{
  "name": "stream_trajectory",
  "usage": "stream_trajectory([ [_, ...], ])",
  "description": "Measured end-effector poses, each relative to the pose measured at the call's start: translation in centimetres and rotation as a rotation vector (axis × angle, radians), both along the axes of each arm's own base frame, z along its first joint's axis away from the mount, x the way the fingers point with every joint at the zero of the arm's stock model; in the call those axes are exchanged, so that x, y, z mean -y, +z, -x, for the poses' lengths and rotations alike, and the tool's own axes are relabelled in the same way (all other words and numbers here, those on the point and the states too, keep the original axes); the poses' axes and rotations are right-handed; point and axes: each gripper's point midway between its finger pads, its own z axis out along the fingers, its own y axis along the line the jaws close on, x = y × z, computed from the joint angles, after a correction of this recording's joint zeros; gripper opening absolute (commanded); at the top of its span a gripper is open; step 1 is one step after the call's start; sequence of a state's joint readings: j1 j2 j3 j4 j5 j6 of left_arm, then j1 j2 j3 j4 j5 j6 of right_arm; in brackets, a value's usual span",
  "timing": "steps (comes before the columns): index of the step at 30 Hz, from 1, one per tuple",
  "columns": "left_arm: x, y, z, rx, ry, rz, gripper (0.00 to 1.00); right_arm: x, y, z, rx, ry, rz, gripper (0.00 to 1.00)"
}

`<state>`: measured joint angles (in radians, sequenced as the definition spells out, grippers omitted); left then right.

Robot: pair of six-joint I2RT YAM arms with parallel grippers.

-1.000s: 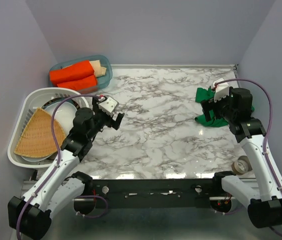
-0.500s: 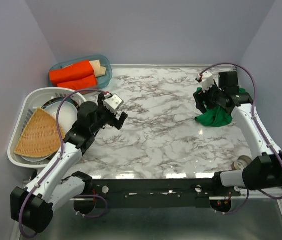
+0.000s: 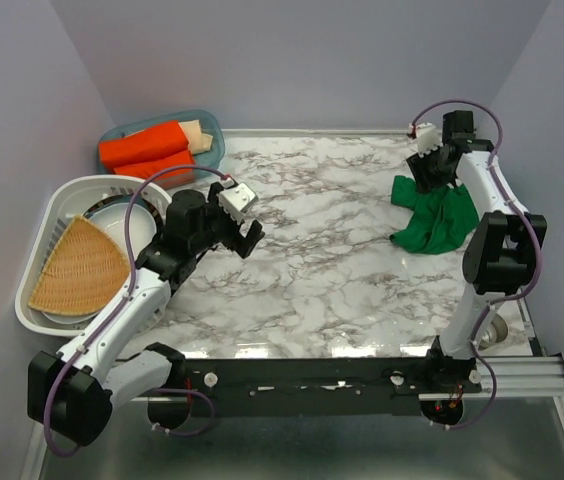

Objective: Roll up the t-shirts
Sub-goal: Pick up the T-shirt at the corner of the board.

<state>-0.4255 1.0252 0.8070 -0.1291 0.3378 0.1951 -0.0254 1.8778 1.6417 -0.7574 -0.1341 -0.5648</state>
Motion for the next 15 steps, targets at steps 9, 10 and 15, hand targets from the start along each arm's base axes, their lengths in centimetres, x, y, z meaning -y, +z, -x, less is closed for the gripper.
stream_trajectory([
  [9,0.7,-1.2,-0.8,-0.047,-0.02,-0.016,0.99,8.8,-1.5,-1.8,-0.042,-0.203,0.054,0.61],
  [10,0.8,-1.1,-0.8,-0.048,-0.02,-0.016,0.99,8.8,-1.7,-1.7,-0.05,-0.204,0.058,0.61],
  [15,1.0,-1.6,-1.1,-0.063,-0.022,-0.017,0.99,9.0,-3.4,-2.3,-0.084,-0.2,0.066,0.6],
])
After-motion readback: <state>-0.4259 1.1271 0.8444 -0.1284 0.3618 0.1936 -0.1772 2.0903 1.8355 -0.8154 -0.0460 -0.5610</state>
